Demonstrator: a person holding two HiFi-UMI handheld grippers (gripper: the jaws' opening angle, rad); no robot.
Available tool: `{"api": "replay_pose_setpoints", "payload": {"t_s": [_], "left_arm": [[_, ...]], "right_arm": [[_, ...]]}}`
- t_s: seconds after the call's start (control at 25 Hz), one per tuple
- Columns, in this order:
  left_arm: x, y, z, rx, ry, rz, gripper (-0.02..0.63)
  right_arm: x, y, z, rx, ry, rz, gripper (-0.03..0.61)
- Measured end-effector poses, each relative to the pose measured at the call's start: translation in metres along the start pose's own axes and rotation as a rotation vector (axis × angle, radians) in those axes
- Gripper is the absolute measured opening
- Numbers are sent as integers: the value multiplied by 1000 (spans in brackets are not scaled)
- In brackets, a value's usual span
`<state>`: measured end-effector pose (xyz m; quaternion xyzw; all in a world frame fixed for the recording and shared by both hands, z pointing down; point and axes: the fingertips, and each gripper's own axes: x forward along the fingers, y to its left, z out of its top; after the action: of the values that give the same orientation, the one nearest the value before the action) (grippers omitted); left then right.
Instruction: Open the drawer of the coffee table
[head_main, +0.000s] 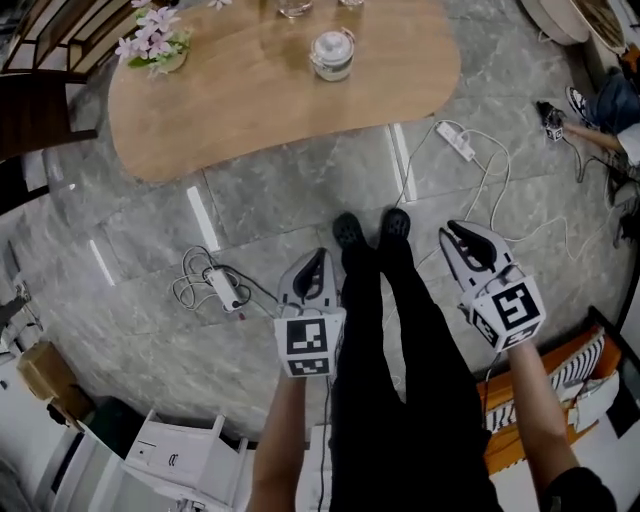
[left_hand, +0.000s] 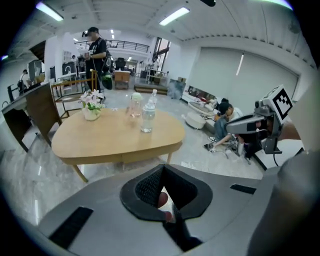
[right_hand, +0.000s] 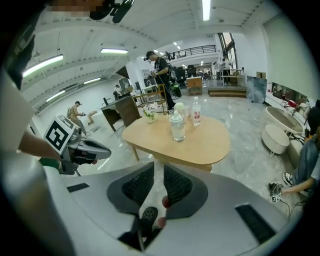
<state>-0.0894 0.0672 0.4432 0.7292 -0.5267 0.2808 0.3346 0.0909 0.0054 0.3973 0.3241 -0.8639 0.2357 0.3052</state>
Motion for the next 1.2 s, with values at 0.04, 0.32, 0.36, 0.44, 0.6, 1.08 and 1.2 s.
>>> {"api": "replay_pose_setpoints", "payload": {"t_s": [0.04,0.32,0.36,0.44,0.6,1.08,1.2], "left_arm": [[15,2,-8,11,10,1,5],[92,27,-58,18,33,41,5],[100,33,-63,10,30,48,5],[115,43,-70,1,26,62,5],[144,65,-76,29,27,83,5],[219,124,-81,96,59,122,131],[237,141,-79,76,60,143,177]], "right_arm": [[13,-9,-11,-6,11,2,44],[79,-59,-85,-64,98,8,82],[86,-65,-93,-75,110,6,88],[99,-77,-105,-90,128,1,102],[126,-104,-118,-128,149,-31,141],[216,-199,-127,-275,149,-210,202],[230,-211,-126,-275,160,-216,208]]}}
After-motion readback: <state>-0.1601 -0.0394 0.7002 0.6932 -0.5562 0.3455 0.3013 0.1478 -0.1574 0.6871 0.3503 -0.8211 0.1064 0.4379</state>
